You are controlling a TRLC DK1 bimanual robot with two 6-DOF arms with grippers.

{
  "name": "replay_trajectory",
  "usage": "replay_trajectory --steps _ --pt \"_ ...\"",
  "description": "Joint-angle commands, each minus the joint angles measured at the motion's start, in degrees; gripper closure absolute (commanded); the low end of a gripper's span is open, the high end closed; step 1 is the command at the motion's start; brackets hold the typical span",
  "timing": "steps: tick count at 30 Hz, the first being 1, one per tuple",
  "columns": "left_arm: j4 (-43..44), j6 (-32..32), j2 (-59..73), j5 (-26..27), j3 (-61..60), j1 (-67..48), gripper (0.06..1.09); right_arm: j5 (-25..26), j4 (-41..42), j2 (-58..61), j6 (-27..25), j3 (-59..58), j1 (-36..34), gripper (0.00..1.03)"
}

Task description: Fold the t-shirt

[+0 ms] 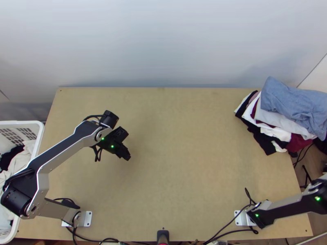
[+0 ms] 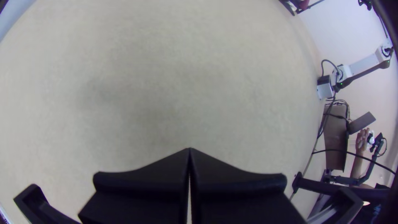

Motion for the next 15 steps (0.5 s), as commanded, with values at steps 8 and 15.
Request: replay_trajectory --steps 8,15 --pt "0.21 -0.29 -2.39 -1.74 -0.75 4.13 1.04 19.85 46.84 -9.54 7.70 -36.89 23.59 1.00" --pt "-1.55 -0.11 -5.99 -2.18 -1.54 7.74 1.04 20.55 56.68 -4.36 12.71 -44.01 23.33 1.00"
